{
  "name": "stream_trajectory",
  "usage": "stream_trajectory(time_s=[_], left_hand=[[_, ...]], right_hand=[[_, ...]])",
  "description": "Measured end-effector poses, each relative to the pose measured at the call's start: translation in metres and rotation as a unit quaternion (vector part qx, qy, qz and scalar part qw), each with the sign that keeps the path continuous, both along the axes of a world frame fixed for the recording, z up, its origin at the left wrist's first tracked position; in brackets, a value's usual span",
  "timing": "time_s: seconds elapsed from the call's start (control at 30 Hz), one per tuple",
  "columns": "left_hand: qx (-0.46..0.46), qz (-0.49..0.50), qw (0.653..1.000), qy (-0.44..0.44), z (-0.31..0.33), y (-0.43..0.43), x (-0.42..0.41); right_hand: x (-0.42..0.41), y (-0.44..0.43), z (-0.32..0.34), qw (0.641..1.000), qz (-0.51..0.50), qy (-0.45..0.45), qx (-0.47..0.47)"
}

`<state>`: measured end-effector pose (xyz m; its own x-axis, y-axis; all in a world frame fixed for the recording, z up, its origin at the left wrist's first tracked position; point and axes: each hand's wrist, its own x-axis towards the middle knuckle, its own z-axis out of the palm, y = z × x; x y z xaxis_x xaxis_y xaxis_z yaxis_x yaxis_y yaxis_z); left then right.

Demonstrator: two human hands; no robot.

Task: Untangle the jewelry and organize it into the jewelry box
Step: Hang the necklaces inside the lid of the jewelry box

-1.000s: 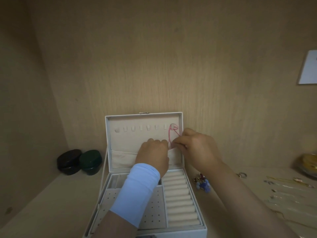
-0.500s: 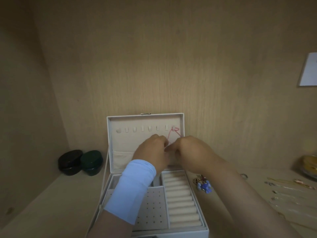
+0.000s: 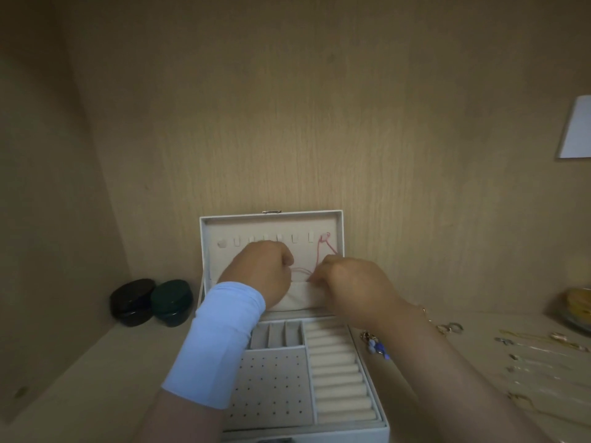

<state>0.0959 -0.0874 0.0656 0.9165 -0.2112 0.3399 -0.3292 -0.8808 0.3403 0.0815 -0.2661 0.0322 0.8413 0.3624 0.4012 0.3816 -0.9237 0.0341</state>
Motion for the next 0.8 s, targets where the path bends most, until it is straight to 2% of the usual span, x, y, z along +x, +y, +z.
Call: stream_trajectory(time_s=[0.13, 0.23, 0.3, 0.33, 0.4, 0.5, 0.6, 0.67, 0.8], left_hand=[[0.037, -0.054, 0.997, 0.037, -0.014, -0.02, -0.005], [0.021, -0.087, 0.995, 0.054, -0.027, -0.035, -0.008], [0.032, -0.076, 0.995, 0.052, -0.035, -0.041, -0.008], [0.022, -0.07, 0.996, 0.052, -0.035, -0.041, -0.008], [-0.056, -0.069, 0.994, 0.07, -0.031, -0.035, -0.007], [-0.113, -0.051, 0.992, 0.037, -0.012, -0.017, -0.004], [-0.044, -0.014, 0.999, -0.007, 0.002, 0.0, -0.002], [0.011, 0.001, 1.0, 0.012, 0.003, 0.002, -0.001], [0.09, -0.004, 0.995, 0.045, -0.003, -0.009, -0.006]], right_hand=[[0.0, 0.006, -0.002, 1.0, -0.024, -0.009, -0.008], [-0.002, -0.002, 0.008, 0.997, -0.039, 0.024, 0.06], [-0.004, -0.009, 0.015, 0.993, -0.039, -0.004, 0.11], [-0.005, -0.011, 0.017, 0.992, -0.03, -0.023, 0.122], [-0.008, -0.01, 0.017, 0.992, 0.003, -0.033, 0.119], [-0.007, -0.001, 0.008, 0.996, 0.055, 0.005, 0.071], [-0.002, 0.004, 0.0, 0.999, 0.039, 0.011, -0.007], [-0.003, 0.008, -0.001, 0.999, -0.003, -0.004, -0.048], [-0.005, 0.012, -0.002, 0.996, -0.063, -0.021, -0.067]])
